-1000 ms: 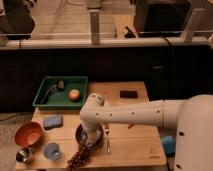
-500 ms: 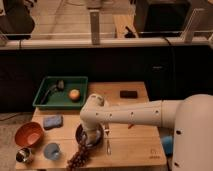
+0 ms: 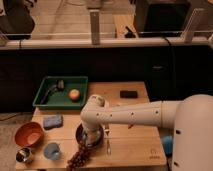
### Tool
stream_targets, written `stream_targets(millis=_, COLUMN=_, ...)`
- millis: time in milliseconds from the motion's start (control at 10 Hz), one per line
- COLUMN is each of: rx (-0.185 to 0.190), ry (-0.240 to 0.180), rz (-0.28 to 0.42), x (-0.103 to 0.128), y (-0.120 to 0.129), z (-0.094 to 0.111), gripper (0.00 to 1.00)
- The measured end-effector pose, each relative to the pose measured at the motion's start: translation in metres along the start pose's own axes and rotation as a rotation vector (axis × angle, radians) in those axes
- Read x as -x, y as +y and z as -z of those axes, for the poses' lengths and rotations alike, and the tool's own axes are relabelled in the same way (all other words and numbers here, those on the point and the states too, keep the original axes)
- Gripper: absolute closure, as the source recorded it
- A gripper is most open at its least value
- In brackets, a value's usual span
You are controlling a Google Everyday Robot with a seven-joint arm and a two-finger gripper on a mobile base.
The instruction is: Place towel in paper cup
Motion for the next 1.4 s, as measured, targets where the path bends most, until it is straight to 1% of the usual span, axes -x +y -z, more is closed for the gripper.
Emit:
stream_targets(millis=100, rx=0.002, ry=0.0, rz=0.001, x=0.0, y=0.0, z=-0.001, gripper=0.47)
stream_targets(millis=200, rx=0.006, ry=0.001, rz=0.002, x=0.0, y=0.001, z=-0.003, gripper=0.48)
stream_targets(millis=800, rx=0.02, ry=-0.009, rz=0.013, x=0.001, y=0.005, z=-0.013, gripper=0.48)
stream_targets(millis=900, rx=0.022, ry=-0.011, rz=0.014, x=0.001, y=0.005, z=-0.014, gripper=0.5)
stream_targets(millis=1100, rx=0.024, ry=-0.014, rz=0.015, x=0.001, y=0.006, z=-0.014, gripper=0.6)
stream_targets(millis=1400, rx=0.029, ry=-0.017, rz=0.019, x=0.002, y=0.006, z=-0.015, gripper=0.91)
